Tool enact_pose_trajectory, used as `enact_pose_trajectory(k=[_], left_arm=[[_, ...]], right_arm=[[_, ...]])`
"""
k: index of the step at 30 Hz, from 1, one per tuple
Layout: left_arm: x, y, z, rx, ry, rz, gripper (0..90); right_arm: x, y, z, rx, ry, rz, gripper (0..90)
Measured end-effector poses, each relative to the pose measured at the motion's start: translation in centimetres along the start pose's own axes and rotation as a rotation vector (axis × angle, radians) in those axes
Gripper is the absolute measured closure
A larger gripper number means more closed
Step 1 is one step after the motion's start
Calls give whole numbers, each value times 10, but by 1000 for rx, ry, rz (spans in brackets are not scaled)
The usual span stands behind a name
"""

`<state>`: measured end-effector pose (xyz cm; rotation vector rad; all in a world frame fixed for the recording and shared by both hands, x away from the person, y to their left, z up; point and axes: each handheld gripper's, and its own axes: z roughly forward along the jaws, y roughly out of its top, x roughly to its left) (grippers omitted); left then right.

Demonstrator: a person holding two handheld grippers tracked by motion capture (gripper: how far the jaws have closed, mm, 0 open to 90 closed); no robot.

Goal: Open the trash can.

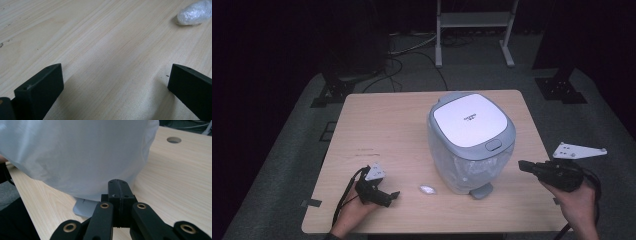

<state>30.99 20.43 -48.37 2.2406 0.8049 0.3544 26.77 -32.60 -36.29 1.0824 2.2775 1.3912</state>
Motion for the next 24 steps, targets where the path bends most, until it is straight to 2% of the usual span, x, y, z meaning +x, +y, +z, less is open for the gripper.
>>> enact_pose_trajectory(k=[15,24], left_arm=[[0,0,0,-1,0,0,0],[0,0,0,-1,0,-1,0]], right_arm=[[13,26,-22,-72,45,-36,900],[23,40,-25,-106,89,-58,900]])
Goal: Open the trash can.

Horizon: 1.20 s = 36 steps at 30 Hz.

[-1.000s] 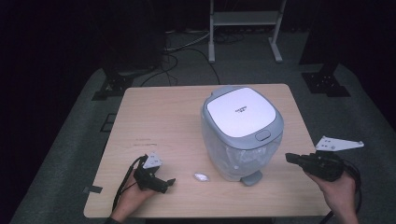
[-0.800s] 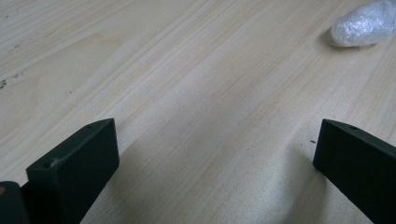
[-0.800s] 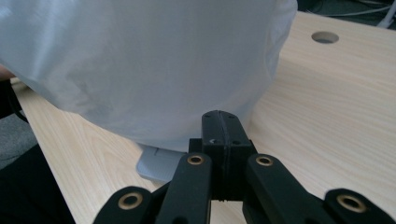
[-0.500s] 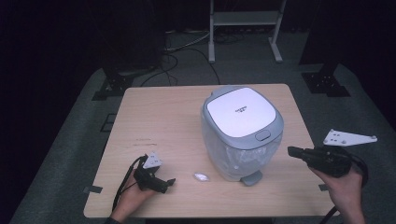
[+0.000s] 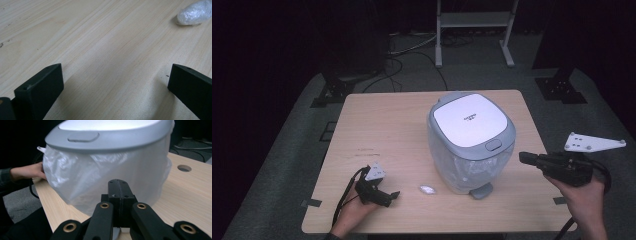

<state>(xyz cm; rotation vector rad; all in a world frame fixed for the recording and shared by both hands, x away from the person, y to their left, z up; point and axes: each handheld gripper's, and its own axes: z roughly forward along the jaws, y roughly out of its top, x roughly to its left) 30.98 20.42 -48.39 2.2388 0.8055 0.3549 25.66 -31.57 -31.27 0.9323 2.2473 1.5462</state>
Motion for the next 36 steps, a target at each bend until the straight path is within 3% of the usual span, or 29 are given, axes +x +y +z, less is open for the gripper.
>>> enact_pose_trajectory(k=[22,36], left_arm=[[0,0,0,0,0,0,0],[0,0,0,0,0,0,0]], right_arm=[[17,33,5,-77,82,-49,900],[22,47,20,-82,117,-71,900]])
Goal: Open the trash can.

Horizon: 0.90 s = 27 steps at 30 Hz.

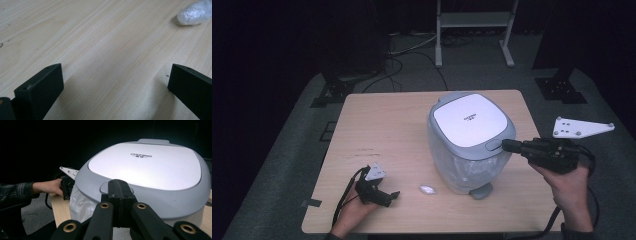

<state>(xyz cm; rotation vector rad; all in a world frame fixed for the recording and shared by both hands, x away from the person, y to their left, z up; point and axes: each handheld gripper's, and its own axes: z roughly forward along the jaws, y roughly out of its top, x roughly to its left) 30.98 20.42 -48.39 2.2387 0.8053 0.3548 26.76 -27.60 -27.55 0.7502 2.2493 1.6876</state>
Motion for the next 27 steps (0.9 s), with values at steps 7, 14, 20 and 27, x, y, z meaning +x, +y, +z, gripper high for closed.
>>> enact_pose_trajectory(k=[7,14,20,27], left_arm=[[0,0,0,0,0,0,0],[0,0,0,-1,0,0,0],[0,0,0,0,0,0,0],[0,0,0,0,1,-1,0]], right_arm=[[0,3,10,18,2,-15,900],[1,4,15,28,-7,-25,900],[3,3,17,43,-20,-28,900],[1,3,12,17,-44,-36,893]])
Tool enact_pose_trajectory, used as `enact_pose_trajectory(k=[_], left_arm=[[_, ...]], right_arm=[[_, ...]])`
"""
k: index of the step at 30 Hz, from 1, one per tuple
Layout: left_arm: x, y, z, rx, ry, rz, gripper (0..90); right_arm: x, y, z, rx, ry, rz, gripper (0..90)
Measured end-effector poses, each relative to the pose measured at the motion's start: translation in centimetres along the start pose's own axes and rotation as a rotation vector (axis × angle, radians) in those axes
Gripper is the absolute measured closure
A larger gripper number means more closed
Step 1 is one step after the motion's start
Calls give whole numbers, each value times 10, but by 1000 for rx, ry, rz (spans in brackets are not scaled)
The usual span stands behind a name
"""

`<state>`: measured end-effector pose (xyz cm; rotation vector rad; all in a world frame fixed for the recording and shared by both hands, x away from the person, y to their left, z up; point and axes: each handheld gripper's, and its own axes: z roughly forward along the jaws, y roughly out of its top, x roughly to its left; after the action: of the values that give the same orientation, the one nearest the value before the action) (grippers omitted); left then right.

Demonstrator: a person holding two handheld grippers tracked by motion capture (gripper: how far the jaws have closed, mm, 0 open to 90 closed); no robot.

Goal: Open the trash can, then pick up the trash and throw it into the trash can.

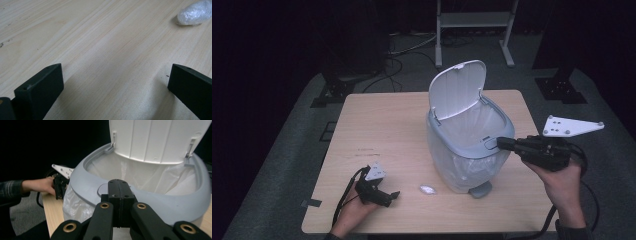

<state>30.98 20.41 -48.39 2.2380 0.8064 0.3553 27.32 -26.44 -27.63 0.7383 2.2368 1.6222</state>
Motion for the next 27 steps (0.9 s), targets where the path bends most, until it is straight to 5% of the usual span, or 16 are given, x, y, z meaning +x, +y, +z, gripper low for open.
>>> enact_pose_trajectory(k=[10,27], left_arm=[[0,0,0,0,0,0,0],[0,0,0,0,0,-1,0]], right_arm=[[-8,-5,-21,-42,-71,27,776],[-11,-25,-33,19,-142,39,575]])
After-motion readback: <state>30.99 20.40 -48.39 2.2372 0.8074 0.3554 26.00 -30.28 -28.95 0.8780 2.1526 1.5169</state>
